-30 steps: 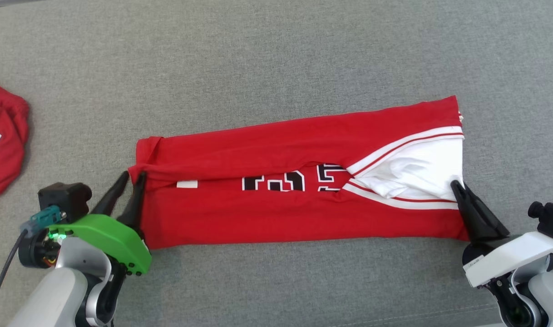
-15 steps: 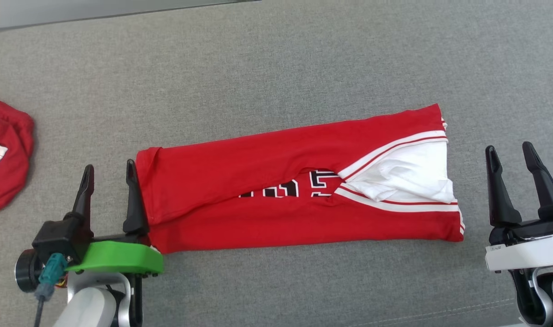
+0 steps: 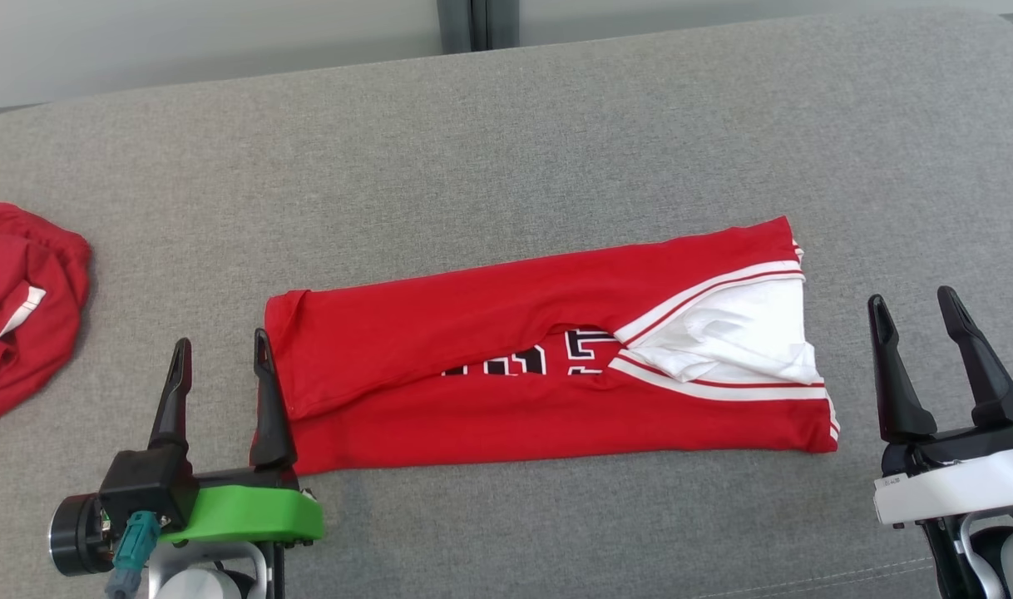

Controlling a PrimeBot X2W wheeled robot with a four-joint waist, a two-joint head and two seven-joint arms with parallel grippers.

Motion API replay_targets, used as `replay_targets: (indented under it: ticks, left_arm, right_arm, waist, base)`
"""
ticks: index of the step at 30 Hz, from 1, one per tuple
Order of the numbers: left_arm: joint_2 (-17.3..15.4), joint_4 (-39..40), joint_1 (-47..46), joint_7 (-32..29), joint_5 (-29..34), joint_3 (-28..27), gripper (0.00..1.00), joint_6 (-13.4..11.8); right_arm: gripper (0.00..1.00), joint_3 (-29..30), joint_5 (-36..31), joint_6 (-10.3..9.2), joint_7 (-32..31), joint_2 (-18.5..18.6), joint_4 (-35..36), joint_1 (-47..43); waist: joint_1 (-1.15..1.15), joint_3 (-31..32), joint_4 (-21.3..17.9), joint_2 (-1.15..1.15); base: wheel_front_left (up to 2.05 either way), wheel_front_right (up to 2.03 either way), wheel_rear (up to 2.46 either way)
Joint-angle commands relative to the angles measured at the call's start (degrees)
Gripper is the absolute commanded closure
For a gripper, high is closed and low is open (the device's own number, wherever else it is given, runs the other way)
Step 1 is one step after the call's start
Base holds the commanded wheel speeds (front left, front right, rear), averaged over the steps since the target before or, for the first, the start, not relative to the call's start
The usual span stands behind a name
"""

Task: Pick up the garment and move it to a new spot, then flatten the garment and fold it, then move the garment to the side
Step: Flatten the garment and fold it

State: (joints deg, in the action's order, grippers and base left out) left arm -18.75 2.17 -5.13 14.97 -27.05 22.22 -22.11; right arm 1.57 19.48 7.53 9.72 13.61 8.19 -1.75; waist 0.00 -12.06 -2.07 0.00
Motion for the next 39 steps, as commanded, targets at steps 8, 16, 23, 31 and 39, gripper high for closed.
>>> replay_targets:
  ticks: [8,16,23,31,39]
  left_arm:
    - [1.3,0.02,-1.51,0.24,1.58,-0.84,0.0,0.78]
    - [4.2,1.0,-4.99,0.24,4.42,-1.21,0.0,1.89]
    - [6.55,0.18,-6.29,0.24,5.86,-2.39,0.0,3.87]
    - [8.11,0.3,-5.26,0.25,7.78,-4.56,0.0,5.41]
    - [9.06,0.32,-3.8,0.25,9.09,-6.34,0.0,6.46]
  right_arm:
    - [0.0,0.24,1.36,-0.09,-1.76,1.38,-2.67,0.21]
    - [0.0,-3.36,6.1,-0.09,-1.09,4.6,-16.82,5.96]
    - [0.0,-9.99,11.18,-0.08,0.42,6.26,-29.6,12.32]
    - [1.0,-20.08,18.12,-0.01,-0.6,8.92,-33.37,13.44]
    - [1.0,-19.94,21.15,-0.11,3.27,12.98,-32.97,14.9]
  waist:
    - [0.0,-2.52,1.37,0.0]
    - [0.0,-7.69,3.69,0.0]
    - [0.0,-8.93,4.72,0.0]
    - [0.0,-8.26,4.57,0.0]
    - [0.0,-7.0,3.36,0.0]
  base:
    - [0.0,0.0,0.0]
    - [0.0,0.0,0.0]
    - [0.0,0.0,0.0]
    - [0.0,0.0,0.0]
    - [0.0,0.0,0.0]
